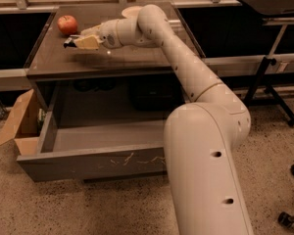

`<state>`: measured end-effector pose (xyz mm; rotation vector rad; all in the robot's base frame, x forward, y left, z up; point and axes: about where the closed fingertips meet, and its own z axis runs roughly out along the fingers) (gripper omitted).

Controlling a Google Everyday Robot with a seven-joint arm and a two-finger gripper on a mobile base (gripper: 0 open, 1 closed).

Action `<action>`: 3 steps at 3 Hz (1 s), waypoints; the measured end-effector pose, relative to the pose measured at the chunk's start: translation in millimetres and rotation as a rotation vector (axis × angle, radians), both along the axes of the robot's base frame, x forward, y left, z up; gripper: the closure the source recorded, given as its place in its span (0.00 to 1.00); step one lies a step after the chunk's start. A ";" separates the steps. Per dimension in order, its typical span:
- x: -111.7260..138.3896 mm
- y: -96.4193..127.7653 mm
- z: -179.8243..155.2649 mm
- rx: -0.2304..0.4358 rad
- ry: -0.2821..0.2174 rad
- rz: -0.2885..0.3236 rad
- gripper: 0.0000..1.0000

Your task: Place rxbar chocolate into top drawer

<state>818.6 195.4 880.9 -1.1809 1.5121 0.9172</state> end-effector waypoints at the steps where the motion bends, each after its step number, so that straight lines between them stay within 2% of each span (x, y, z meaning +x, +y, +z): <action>1: -36.5 6.9 4.4 -0.044 -0.002 0.063 1.00; 2: -86.3 9.7 16.9 -0.076 -0.021 0.121 1.00; 3: -151.4 22.9 -8.5 -0.105 0.026 0.211 1.00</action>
Offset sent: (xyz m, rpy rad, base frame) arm -0.1768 0.0165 0.0075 -0.1489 -0.0049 0.2249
